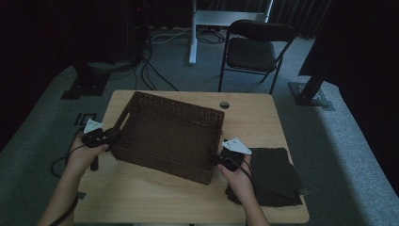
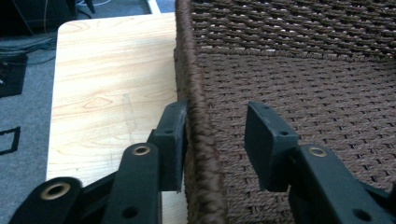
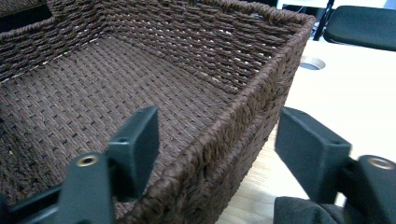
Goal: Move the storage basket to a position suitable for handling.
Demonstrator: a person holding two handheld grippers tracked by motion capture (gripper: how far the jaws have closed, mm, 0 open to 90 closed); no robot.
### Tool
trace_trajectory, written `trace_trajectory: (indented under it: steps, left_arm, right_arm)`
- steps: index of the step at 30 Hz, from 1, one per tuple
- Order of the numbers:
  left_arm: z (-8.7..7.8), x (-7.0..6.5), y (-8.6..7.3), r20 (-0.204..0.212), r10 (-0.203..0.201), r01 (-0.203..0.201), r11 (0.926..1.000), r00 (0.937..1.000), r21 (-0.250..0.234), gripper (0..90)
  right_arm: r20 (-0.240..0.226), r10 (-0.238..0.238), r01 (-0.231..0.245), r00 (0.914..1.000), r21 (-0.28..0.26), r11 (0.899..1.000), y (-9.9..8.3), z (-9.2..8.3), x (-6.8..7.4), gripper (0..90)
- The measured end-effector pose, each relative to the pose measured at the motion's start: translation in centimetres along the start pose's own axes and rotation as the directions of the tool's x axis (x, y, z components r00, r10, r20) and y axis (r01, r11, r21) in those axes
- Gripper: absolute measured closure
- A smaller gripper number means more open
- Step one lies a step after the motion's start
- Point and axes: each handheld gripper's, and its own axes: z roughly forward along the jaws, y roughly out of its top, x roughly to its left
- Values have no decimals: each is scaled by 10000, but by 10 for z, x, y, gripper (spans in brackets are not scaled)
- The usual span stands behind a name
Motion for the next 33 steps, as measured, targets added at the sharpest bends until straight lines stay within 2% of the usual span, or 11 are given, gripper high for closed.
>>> trace_trajectory:
  steps: [3, 4, 12, 15, 18, 23, 28, 29, 33]
  left_arm:
    - [0, -1, 1, -119, -144, 145, 9999, 9998, 77, 630]
    - [1, -1, 1, -155, -216, 217, 9998, 9996, 54, 641]
    - [-2, -7, 1, -592, -262, 279, 9992, 9979, 290, 694]
    - [-4, -10, -1, -727, -370, 388, 9990, 9967, 228, 699]
    - [-6, -12, -3, -685, -667, 676, 9977, 9954, 96, 699]
    - [-10, -17, -6, -896, -759, 771, 9970, 9931, 106, 702]
    - [-14, -22, -8, -1080, -909, 929, 9956, 9900, 129, 707]
    - [-15, -22, -9, -1126, -973, 993, 9950, 9889, 116, 741]
    - [-17, -23, -12, -979, -1233, 1236, 9923, 9875, -33, 735]
  right_arm:
    - [7, 34, -34, 10000, 186, 9998, -1, 1, 4, 438]
    - [-73, 250, -248, 9997, 304, 9992, -1, 1, 5, 482]
    - [448, 475, -499, 9979, 539, 9973, 1, 3, 10, 573]
    - [594, 422, -458, 9973, 594, 9972, 3, 4, 11, 590]
    - [716, 426, -464, 9965, 534, 9975, 2, 5, 10, 608]
    - [853, 340, -393, 9958, 604, 9974, 4, 6, 8, 630]
    - [810, 122, -183, 9966, 745, 9971, 7, 7, 5, 642]
    - [787, 62, -123, 9969, 778, 9969, 7, 7, 4, 645]
    - [710, -58, -7, 9975, 917, 9958, 10, 9, 1, 650]
